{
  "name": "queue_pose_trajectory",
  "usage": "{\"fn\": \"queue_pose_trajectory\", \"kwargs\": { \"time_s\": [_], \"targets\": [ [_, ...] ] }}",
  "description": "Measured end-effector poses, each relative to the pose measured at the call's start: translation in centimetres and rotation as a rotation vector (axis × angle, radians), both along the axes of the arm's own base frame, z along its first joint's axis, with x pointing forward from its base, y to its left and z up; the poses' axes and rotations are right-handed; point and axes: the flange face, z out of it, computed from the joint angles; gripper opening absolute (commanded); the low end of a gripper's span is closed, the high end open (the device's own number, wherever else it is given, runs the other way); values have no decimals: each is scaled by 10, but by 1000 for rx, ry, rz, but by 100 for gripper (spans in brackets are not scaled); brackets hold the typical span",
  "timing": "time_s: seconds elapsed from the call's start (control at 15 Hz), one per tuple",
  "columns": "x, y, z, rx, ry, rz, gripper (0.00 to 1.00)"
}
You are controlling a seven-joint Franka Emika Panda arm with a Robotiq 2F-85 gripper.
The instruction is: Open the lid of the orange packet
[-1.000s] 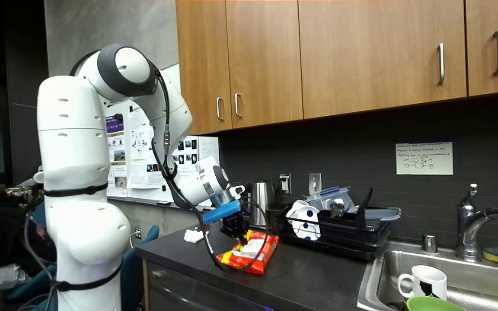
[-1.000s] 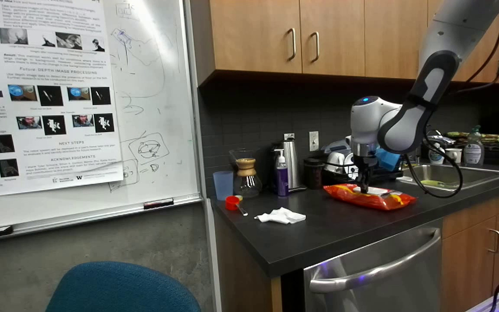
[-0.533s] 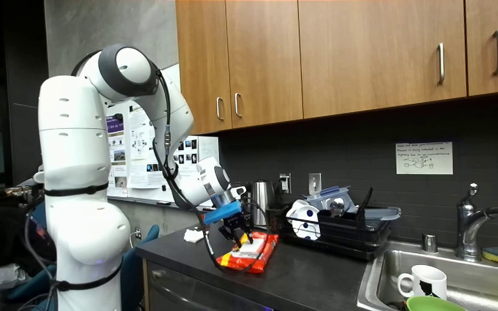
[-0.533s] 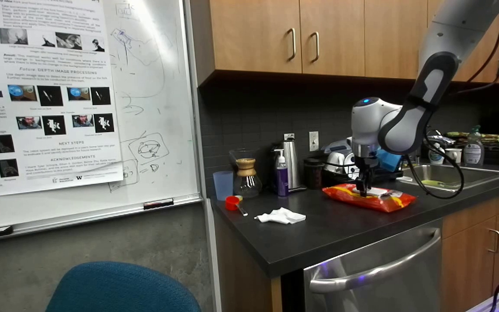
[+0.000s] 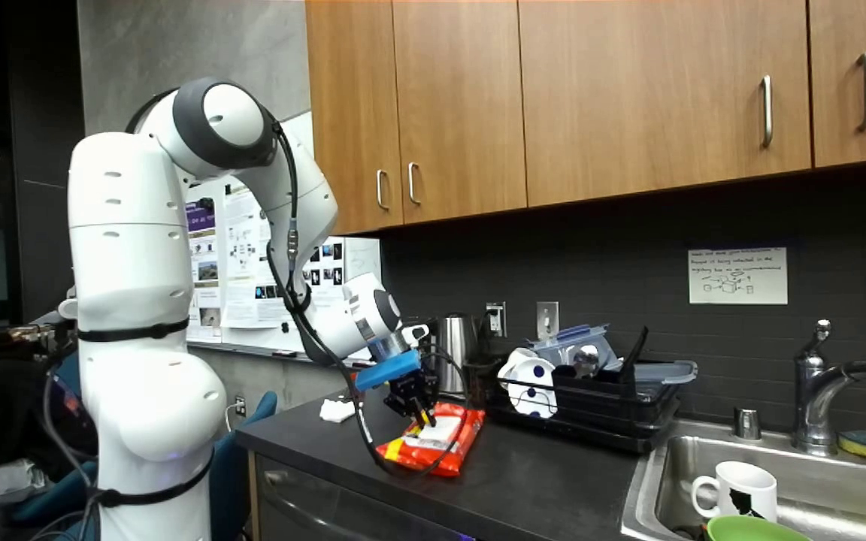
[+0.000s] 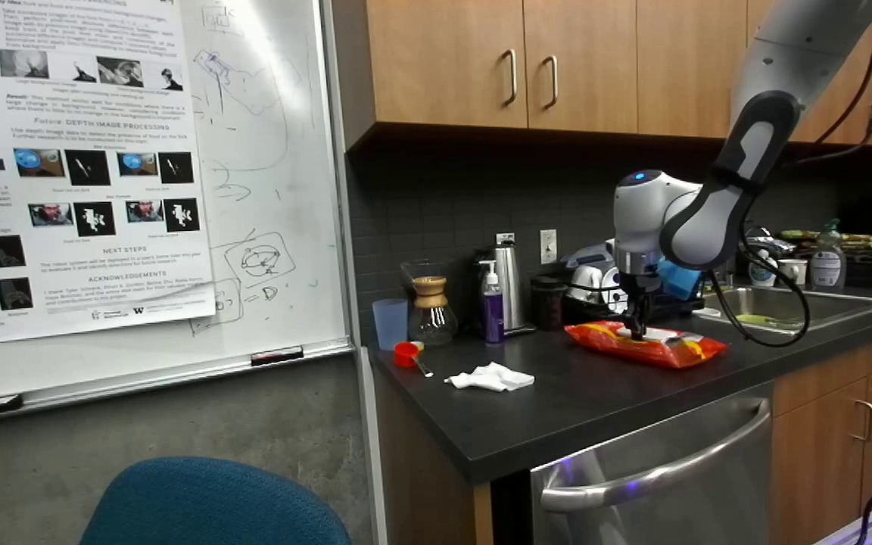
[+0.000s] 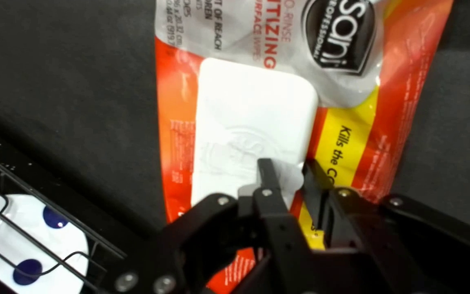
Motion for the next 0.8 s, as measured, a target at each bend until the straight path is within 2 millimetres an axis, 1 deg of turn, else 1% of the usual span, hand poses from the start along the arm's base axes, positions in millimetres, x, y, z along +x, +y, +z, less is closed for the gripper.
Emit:
{"fn": "queue_pose_trajectory", "kwargs": {
  "time_s": [0.2, 0.27, 0.33, 0.8],
  "targets": [
    [0, 2, 0, 0, -1, 4, 1],
    [0, 2, 1, 0, -2, 4, 3],
    [0, 2, 1, -1, -2, 4, 1],
    [0, 3, 2, -1, -4, 6, 3]
  ]
}}
